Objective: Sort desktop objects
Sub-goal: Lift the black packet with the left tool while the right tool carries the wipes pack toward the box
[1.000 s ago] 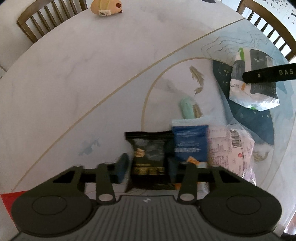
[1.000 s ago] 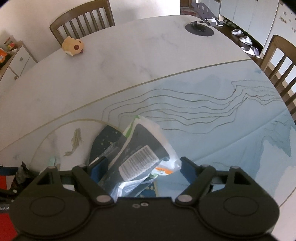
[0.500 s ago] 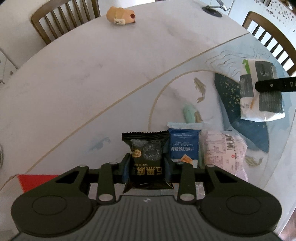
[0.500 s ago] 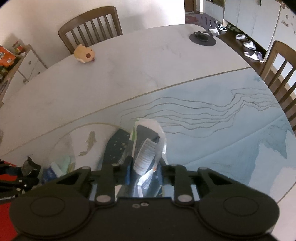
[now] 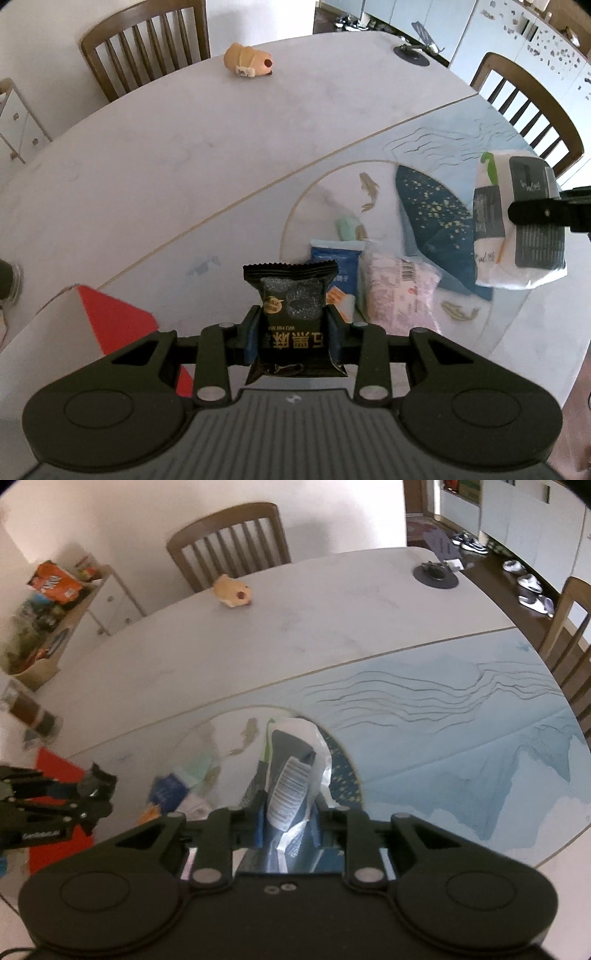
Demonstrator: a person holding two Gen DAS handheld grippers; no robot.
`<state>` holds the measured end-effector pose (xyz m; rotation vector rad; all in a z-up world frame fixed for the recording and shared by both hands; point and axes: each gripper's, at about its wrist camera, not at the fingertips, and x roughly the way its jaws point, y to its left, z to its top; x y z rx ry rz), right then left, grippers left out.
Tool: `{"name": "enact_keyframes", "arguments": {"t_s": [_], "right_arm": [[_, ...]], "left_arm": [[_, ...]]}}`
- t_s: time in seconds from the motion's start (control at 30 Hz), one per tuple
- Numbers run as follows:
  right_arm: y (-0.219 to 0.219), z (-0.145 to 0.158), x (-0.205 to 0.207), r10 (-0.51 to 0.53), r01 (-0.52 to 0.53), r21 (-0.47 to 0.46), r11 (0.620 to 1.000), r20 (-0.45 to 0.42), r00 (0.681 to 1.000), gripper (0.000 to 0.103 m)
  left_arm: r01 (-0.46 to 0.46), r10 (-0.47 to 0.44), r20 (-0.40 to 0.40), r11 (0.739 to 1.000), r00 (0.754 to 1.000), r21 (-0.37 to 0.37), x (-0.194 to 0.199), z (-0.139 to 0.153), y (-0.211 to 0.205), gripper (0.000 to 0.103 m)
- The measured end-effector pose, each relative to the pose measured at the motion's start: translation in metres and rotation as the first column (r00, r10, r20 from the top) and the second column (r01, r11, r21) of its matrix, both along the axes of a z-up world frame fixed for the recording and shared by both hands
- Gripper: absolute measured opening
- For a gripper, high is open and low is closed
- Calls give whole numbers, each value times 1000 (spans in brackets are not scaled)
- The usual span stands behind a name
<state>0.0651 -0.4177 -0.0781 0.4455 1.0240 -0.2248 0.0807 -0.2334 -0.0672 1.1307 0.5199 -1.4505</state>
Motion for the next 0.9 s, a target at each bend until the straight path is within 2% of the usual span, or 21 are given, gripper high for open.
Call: {"name": "enact_keyframes", "arguments": {"t_s": [0.47, 0.9], "right_arm": [[41, 43, -25, 109, -112, 33, 993, 82, 991, 23], [75, 64, -38, 170, -172, 18, 985, 97, 981, 23]], "left_arm": [[30, -32, -32, 998, 999, -50, -7, 31, 53, 34], [-20, 17, -41, 997, 999, -77, 1, 53, 94, 34]]}}
